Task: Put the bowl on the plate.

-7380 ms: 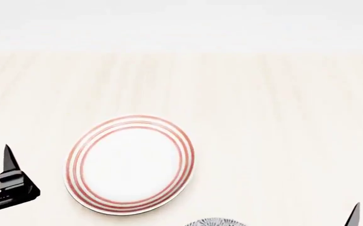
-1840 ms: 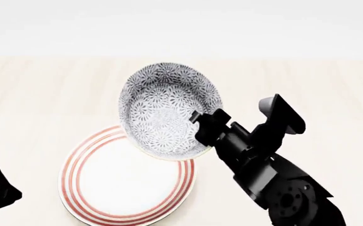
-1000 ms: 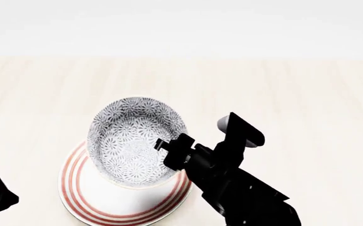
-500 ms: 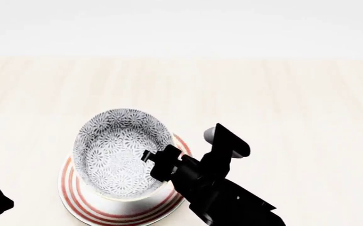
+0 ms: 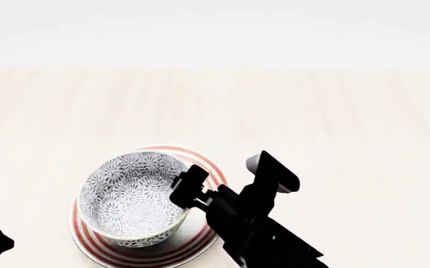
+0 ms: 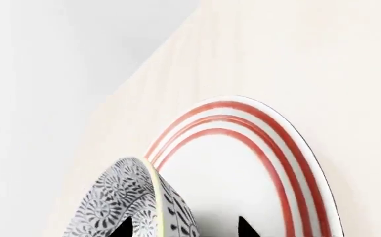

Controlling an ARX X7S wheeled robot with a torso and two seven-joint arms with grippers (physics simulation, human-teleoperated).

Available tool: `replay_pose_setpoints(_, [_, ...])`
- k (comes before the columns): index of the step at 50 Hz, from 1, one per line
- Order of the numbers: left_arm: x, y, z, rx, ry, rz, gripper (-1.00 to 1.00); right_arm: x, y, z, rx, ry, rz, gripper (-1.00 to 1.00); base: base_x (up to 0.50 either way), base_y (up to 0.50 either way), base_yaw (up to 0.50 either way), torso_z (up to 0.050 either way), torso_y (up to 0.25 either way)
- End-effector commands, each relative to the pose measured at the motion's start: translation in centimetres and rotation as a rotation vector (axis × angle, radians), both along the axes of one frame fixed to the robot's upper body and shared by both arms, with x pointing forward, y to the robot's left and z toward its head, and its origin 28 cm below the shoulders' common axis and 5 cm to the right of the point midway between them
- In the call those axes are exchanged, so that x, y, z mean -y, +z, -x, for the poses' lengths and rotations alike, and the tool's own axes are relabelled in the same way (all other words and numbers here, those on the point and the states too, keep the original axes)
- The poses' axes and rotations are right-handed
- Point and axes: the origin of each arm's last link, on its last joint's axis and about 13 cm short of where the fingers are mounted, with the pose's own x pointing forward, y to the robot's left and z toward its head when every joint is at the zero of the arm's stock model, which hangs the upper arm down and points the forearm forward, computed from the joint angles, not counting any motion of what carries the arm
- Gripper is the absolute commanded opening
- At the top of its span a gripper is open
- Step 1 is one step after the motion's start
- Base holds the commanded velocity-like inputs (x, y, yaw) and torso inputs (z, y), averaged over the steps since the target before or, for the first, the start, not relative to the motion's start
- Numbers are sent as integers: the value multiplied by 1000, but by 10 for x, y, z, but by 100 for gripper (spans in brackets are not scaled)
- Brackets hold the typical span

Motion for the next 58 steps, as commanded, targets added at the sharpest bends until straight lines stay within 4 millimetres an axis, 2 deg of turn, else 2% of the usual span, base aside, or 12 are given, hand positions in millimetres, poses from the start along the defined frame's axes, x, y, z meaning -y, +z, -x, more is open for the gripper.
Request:
replay_pose_setpoints(1, [-5,-1,-8,14,29,5,100,8,25,-23,297,-158,4,100,0,0,0,0,0])
replay_pose_setpoints(6, [-4,0,-8,18,27,4,100,14,34,-29,514,-291,-36,100,0,0,0,0,0])
replay_pose_setpoints(15, [-4,2,-9,27,22,3,100,27,37,-28,700,-494,-203,100,0,0,0,0,0])
replay_pose_setpoints(16, [-3,2,-9,29,20,1,100,43,40,-24,751,-555,-182,100,0,0,0,0,0])
replay_pose_setpoints(18, [-3,3,-9,30,18,0,100,36,45,-10,764,-538,-239,100,0,0,0,0,0])
replay_pose_setpoints(22, [0,3,-8,35,6,-11,100,54,54,17,789,-618,-248,100,0,0,0,0,0])
replay_pose_setpoints(27, [2,4,-6,45,-3,-27,100,70,69,51,942,-591,-121,100,0,0,0,0,0])
replay_pose_setpoints(33, [3,7,-3,68,-14,-45,100,86,74,81,971,-599,-91,100,0,0,0,0,0])
replay_pose_setpoints(38, [3,11,-1,105,-30,-60,100,97,76,114,1049,-594,-23,100,0,0,0,0,0])
replay_pose_setpoints(44, [4,15,2,144,-49,-66,100,98,80,139,1123,-567,69,100,0,0,0,0,0])
replay_pose_setpoints(48, [6,17,4,163,-65,-71,100,100,84,153,1140,-565,56,100,0,0,0,0,0])
replay_pose_setpoints(58, [10,16,6,179,-99,-96,100,102,81,172,1161,-578,63,100,0,0,0,0,0])
